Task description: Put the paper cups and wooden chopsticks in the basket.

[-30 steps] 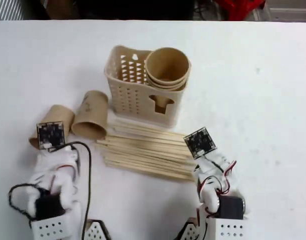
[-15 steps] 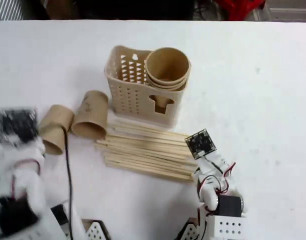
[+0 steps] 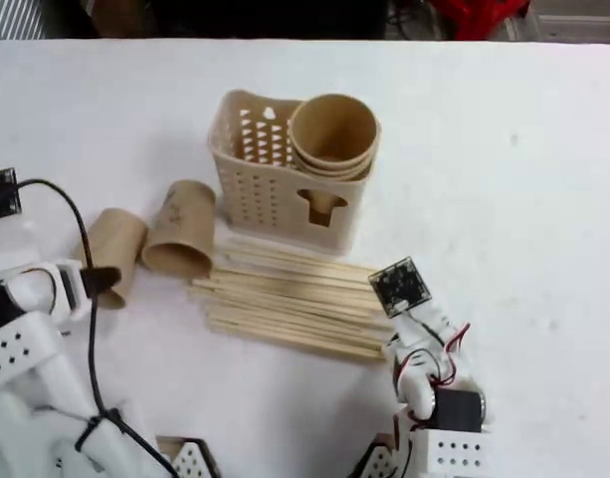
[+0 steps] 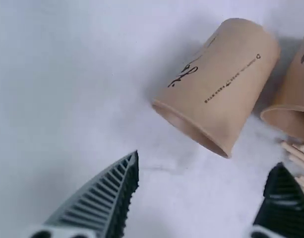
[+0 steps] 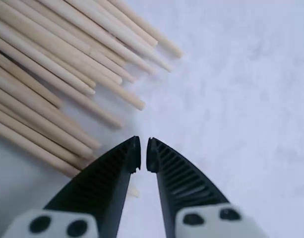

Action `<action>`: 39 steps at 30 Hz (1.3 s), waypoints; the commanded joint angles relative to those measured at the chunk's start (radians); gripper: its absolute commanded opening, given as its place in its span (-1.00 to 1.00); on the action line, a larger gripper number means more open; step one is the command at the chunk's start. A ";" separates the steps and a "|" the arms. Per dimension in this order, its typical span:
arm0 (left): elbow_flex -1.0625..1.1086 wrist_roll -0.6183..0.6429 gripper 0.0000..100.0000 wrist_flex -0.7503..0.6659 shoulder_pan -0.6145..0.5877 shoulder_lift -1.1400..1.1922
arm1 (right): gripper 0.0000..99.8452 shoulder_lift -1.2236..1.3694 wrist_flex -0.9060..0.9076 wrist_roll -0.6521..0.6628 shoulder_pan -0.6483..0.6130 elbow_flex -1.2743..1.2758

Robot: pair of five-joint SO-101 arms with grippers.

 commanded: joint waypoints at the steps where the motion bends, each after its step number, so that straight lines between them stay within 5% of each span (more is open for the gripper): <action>1: 0.074 0.037 -0.22 -0.140 -0.007 0.036 | -0.92 -0.010 -0.018 0.009 0.002 -0.002; 13: 0.144 0.296 -0.21 -0.353 -0.005 0.232 | -0.92 -0.010 -0.019 0.009 0.002 -0.002; 39: 0.012 0.427 -0.22 -0.496 0.255 0.306 | -0.92 -0.010 -0.019 0.009 0.002 -0.002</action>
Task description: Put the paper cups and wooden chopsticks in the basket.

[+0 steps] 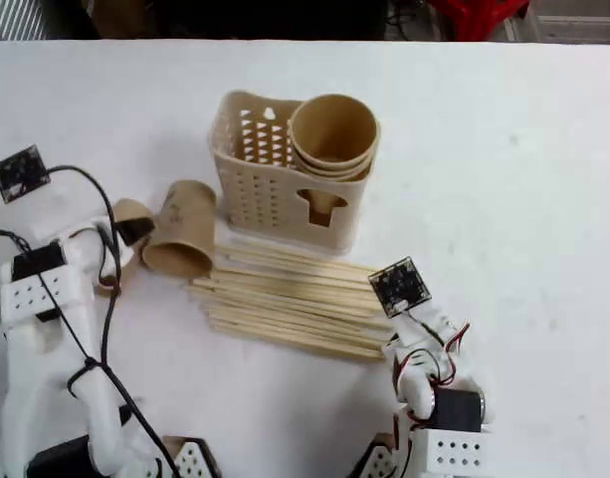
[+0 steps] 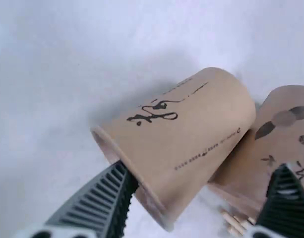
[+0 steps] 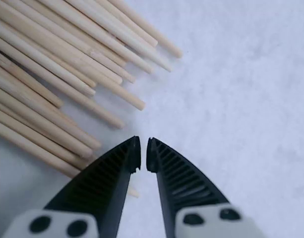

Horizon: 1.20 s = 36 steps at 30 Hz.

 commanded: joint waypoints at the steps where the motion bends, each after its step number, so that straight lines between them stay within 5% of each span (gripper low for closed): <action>1: -0.058 0.011 -0.22 -0.089 0.033 0.001 | -0.92 -0.010 -0.019 0.009 0.002 0.000; 15: -0.055 0.011 -0.23 -0.249 0.153 0.002 | -0.92 -0.010 -0.065 0.009 0.002 0.028; 26: -0.063 0.003 -0.96 -0.302 0.234 0.056 | -0.92 -0.010 -0.065 0.009 0.002 0.028; 36: -0.123 -0.072 -0.95 -0.370 0.232 0.277 | -0.92 -0.010 -0.065 0.009 0.002 0.028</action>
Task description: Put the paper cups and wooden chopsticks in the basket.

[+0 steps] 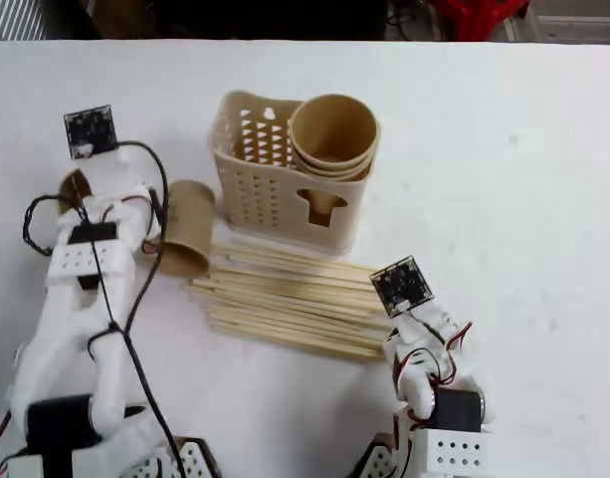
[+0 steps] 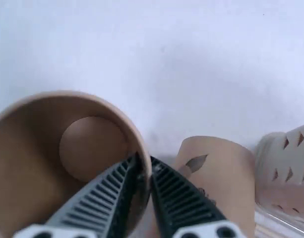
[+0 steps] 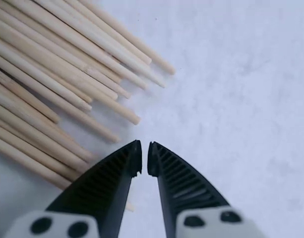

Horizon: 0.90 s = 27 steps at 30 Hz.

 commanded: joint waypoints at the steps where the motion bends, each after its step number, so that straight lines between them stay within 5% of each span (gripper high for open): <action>1: -0.078 -0.017 -0.95 0.046 0.007 0.044 | -0.92 -0.010 -0.022 0.009 0.002 0.009; 16: -0.371 -0.164 -0.96 0.437 -0.101 0.042 | -0.92 -0.010 -0.042 0.009 0.002 0.009; 27: -1.082 -0.316 -0.96 0.971 -0.091 0.042 | -0.92 -0.010 -0.039 0.009 0.002 0.009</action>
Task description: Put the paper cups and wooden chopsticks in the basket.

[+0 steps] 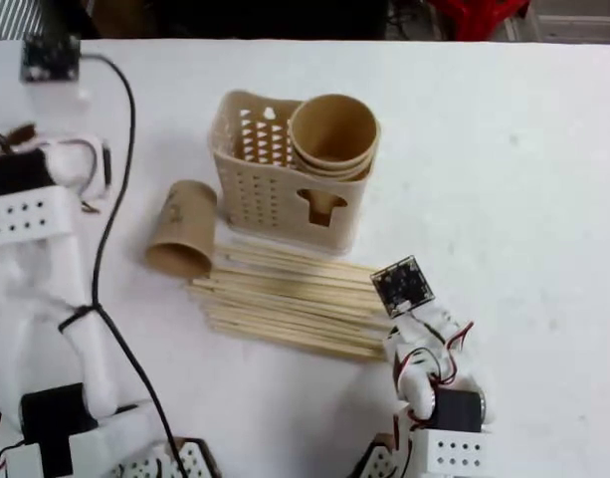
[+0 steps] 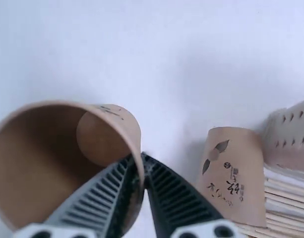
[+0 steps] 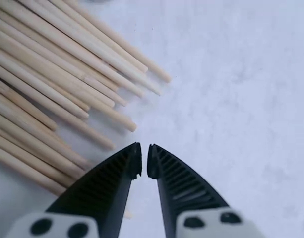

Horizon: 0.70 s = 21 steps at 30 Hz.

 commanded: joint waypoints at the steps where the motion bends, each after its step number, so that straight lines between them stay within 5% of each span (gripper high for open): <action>1: -0.402 -0.023 -0.96 0.215 0.019 -0.001 | -0.92 -0.010 -0.018 0.011 0.002 0.009; 9: -0.812 -0.025 -0.96 0.402 0.328 0.007 | -0.92 -0.010 -0.018 0.011 0.002 0.009; 21: -0.809 -0.017 -0.95 0.150 0.786 0.012 | -0.92 -0.010 -0.018 0.011 0.002 0.009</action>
